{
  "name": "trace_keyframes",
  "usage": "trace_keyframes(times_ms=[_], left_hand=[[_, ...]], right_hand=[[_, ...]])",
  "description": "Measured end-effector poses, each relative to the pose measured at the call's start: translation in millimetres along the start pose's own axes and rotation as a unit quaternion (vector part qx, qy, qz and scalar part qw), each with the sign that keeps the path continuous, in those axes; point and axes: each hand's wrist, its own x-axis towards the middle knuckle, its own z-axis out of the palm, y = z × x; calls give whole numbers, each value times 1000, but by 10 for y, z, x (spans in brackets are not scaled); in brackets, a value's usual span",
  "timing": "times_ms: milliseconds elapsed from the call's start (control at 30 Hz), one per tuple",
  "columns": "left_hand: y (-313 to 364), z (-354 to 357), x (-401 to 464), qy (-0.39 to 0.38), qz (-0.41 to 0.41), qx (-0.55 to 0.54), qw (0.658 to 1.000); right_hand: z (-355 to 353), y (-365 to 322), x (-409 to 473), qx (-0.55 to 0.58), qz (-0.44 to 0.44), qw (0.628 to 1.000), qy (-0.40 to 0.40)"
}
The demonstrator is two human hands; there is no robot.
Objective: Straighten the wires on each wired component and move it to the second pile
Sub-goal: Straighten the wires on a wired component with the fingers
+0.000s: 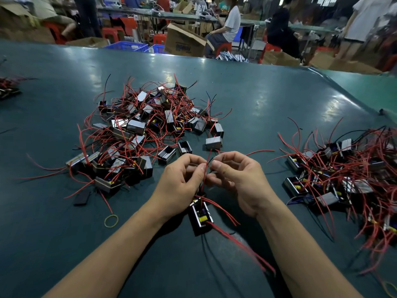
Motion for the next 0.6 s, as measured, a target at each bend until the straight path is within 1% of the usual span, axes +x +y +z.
trace_keyframes(times_ms=[133,233,300,367,433,500,600], left_hand=[[37,-7,7,-5,-8,-40,999],[69,-6,-4,-15,-12,-65,998],[77,5,-13,-16,-11,-50,999],[76,16,-4,0,-3,-21,1000],[46,15,23,23,4,-19,1000],[36,0,35,37,-4,-21,999],[36,-1,19,27,-22,-7,999]], right_hand=[[-14,-17,1,-4,-12,1000,-3],[-17,11,14,-25,-42,999,18],[-20,34,23,-49,-69,996,39],[-19,45,29,-50,-82,994,51],[-23,47,40,-18,-68,996,46],[-32,38,46,-12,-55,998,35],[-58,32,47,-87,-76,992,50]])
